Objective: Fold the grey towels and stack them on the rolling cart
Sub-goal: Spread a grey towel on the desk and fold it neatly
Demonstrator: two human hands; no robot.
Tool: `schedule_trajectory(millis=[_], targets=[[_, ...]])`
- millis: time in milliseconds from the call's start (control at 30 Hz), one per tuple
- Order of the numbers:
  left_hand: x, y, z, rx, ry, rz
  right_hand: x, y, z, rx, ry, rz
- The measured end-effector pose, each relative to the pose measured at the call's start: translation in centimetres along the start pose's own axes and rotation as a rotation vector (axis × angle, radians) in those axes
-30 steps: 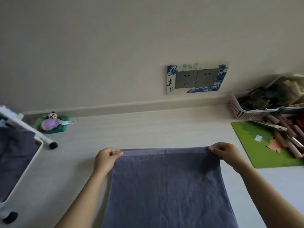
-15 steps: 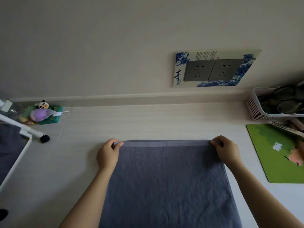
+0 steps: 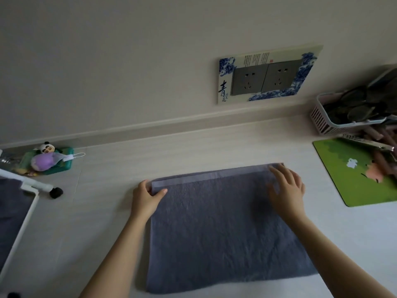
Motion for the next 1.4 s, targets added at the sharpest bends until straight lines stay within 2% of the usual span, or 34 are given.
schedule_trajectory(millis=[100, 167, 233, 333, 433, 500, 567, 633, 767, 900, 1033, 1200, 1300, 1333, 1400], targets=[[1.6, 0.1, -1.6, -0.118, -0.04, -0.04, 3.3, 1.3, -2.2, -0.053, -0.074, -0.013], [3.2, 0.3, -2.1, -0.165, -0.057, -0.037, 5.4, 2.6, -3.7, -0.103, -0.11, -0.081], [4.2, 0.7, -2.3, -0.175, -0.064, -0.039, 7.3, 4.3, -4.8, -0.028, -0.161, -0.18], [5.0, 0.9, -2.0, -0.103, -0.057, -0.133, 8.3, 6.4, -5.0, 0.224, -0.244, -0.218], [5.5, 0.4, -2.3, 0.086, -0.051, -0.276, 8.3, 6.4, -6.1, 0.208, -0.194, -0.192], [6.3, -0.1, -2.3, 0.105, -0.054, -0.4, 9.3, 5.7, -8.0, -0.027, -0.167, -0.164], [7.2, -1.0, -1.5, 0.123, -0.03, -0.482, 12.0, 5.0, -10.1, -0.418, -0.09, -0.172], [8.3, -1.8, 0.6, 0.187, 0.03, -0.504, 15.0, 5.3, -10.8, -0.753, 0.06, -0.194], [10.7, -1.6, 6.0, 0.399, 0.163, -0.527, 17.1, 5.9, -10.3, -1.235, 0.448, -0.167], [13.9, 0.8, 11.0, 0.395, 0.331, -0.548, 16.0, 2.9, -8.8, -1.486, 0.663, -0.095], [17.0, 4.5, 15.2, 0.386, 0.464, -0.538, 15.3, -1.4, -4.9, -1.626, 0.736, -0.007], [21.2, 10.6, 19.8, 0.245, 0.627, -0.443, 14.5, -6.4, -0.4, -1.494, 0.732, -0.024], [22.4, 15.8, 19.6, 0.235, 0.525, -0.636, 13.9, -7.5, 2.5, -1.336, 0.778, -0.045], [22.4, 17.1, 18.9, 0.226, 0.507, -0.678, 13.7, -7.6, 3.3, -1.22, 0.787, -0.064], [21.8, 18.6, 17.6, 0.163, 0.55, -0.634, 13.2, -7.4, 5.1, -0.881, 0.755, -0.145]])
Point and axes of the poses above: each hand's wrist, its own x-axis away from the middle knuckle, its own y-axis out of the palm, z = x × y, the point moved 5 cm from there along -x, towards the middle knuckle, and after that the axes turned 4 degrees about z, right-handed, at the moved point
